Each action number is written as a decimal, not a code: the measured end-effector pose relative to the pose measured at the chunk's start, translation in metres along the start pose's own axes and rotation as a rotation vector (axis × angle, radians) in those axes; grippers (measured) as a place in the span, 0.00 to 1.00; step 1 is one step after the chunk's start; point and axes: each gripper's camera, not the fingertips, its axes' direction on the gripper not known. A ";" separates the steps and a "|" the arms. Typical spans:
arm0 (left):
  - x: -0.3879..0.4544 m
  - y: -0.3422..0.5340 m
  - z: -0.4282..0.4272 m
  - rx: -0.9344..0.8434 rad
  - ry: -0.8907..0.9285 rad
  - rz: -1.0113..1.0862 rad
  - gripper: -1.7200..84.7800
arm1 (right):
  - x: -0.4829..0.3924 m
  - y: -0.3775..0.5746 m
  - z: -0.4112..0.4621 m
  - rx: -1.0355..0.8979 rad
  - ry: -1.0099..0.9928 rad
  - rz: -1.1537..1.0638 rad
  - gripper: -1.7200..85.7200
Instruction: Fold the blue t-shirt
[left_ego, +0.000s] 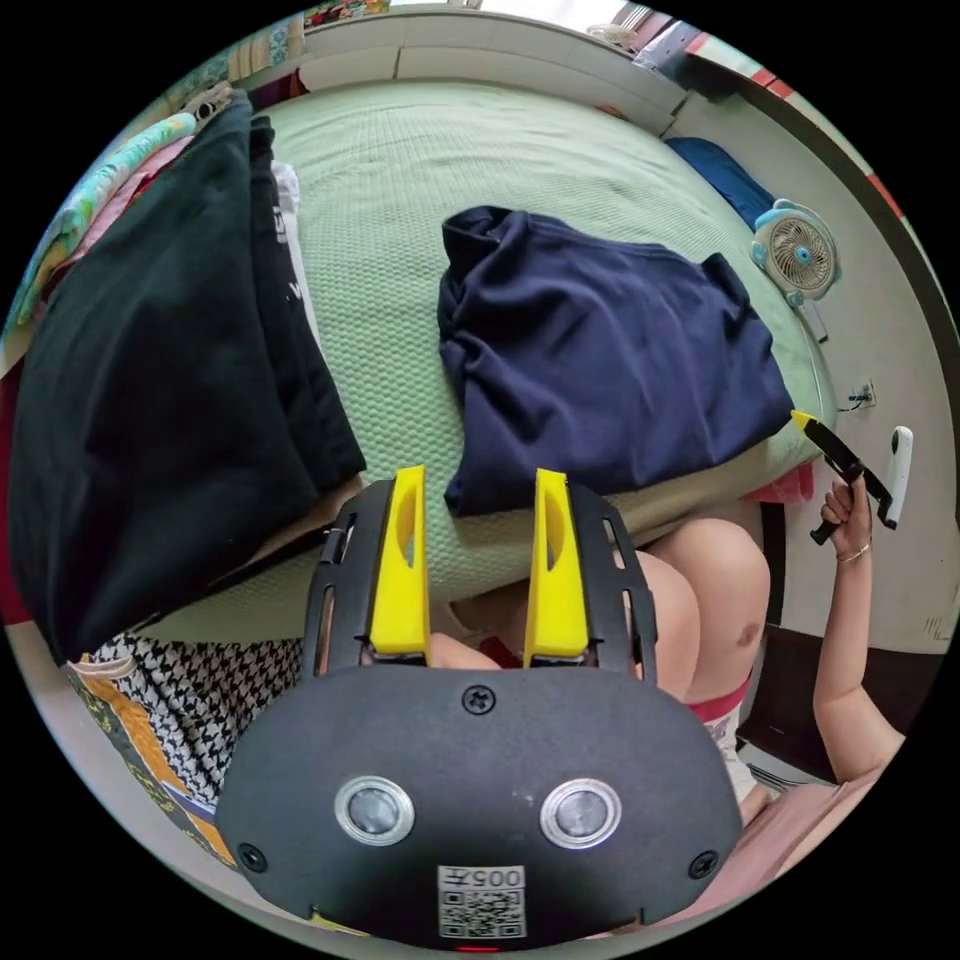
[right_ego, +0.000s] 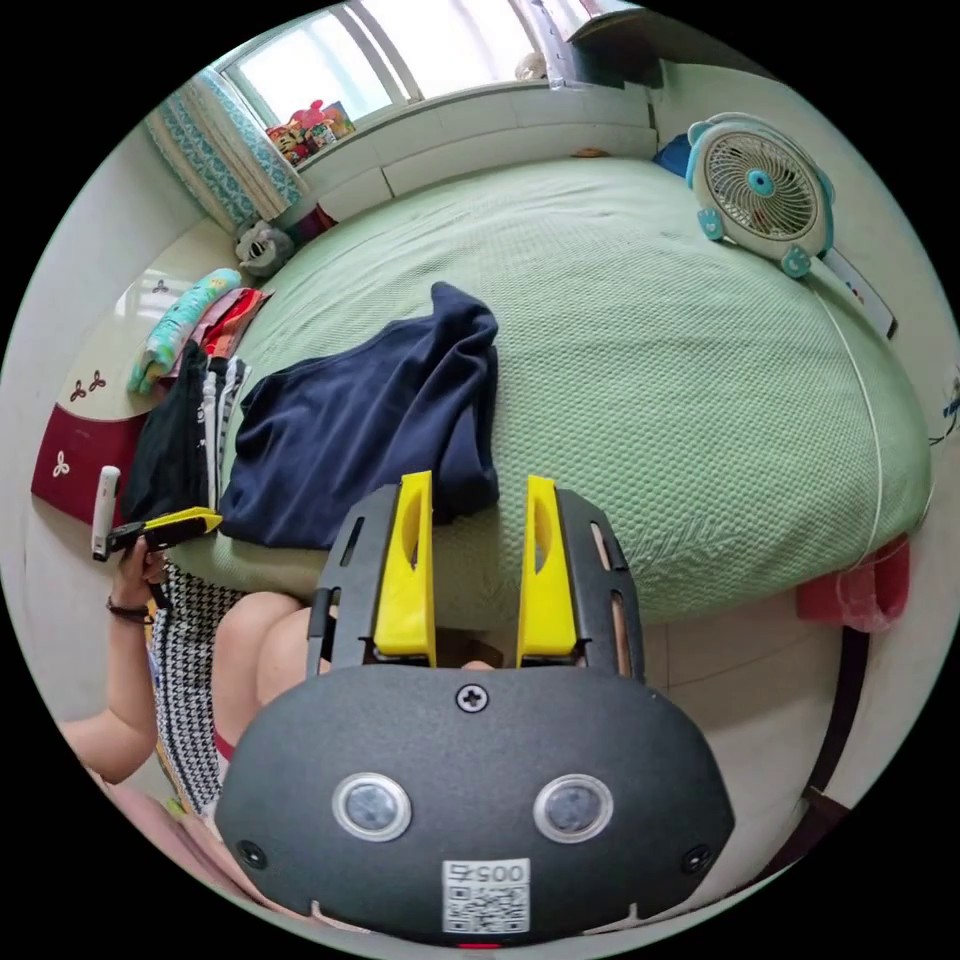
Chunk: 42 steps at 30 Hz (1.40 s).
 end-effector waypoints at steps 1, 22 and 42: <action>0.000 -0.001 0.010 -0.004 0.005 -0.006 0.20 | 0.000 0.000 0.002 -0.002 -0.014 -0.004 0.17; 0.001 0.045 0.088 -0.074 -0.139 -0.120 0.03 | 0.060 0.051 0.056 -0.147 -0.050 0.133 0.01; 0.057 0.050 0.109 0.111 -0.123 -0.099 0.03 | 0.061 0.041 0.055 0.005 0.066 0.138 0.00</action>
